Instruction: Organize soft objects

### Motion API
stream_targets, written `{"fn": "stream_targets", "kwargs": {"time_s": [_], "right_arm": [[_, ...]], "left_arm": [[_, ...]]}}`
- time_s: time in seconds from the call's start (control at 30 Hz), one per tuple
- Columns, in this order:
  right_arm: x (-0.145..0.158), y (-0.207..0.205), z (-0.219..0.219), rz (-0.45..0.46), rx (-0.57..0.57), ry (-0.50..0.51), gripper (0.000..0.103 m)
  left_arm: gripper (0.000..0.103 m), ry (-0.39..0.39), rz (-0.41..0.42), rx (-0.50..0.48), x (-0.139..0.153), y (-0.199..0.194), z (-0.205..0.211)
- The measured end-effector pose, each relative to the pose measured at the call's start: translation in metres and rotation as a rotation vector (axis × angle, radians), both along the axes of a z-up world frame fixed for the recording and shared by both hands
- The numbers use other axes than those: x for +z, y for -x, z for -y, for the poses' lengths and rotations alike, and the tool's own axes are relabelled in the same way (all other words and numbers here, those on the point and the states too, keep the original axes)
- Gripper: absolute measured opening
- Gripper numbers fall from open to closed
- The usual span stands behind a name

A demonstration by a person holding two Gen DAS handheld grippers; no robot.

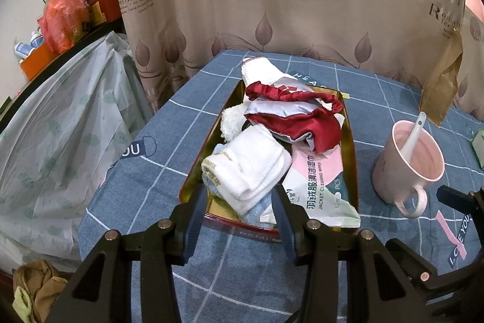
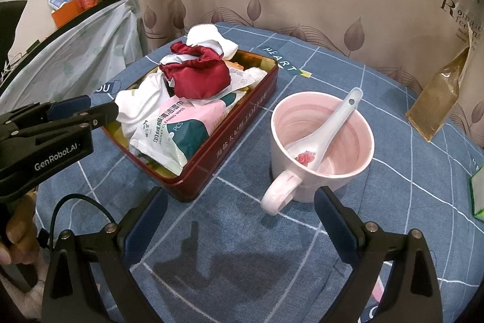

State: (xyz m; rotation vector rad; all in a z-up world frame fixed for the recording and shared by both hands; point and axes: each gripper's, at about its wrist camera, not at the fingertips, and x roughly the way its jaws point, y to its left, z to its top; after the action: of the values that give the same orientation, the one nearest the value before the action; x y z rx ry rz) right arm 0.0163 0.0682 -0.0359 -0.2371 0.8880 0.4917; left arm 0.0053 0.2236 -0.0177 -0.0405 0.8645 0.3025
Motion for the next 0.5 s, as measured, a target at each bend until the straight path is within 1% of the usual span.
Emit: {"fn": "stream_targets", "kwargs": {"time_s": [0.5], "right_arm": [[-0.0004, 0.0002, 0.0003, -0.002, 0.000, 0.000, 0.096]], "left_arm": [[0.045, -0.004, 0.000, 0.011, -0.0003, -0.0004, -0.0013]]}}
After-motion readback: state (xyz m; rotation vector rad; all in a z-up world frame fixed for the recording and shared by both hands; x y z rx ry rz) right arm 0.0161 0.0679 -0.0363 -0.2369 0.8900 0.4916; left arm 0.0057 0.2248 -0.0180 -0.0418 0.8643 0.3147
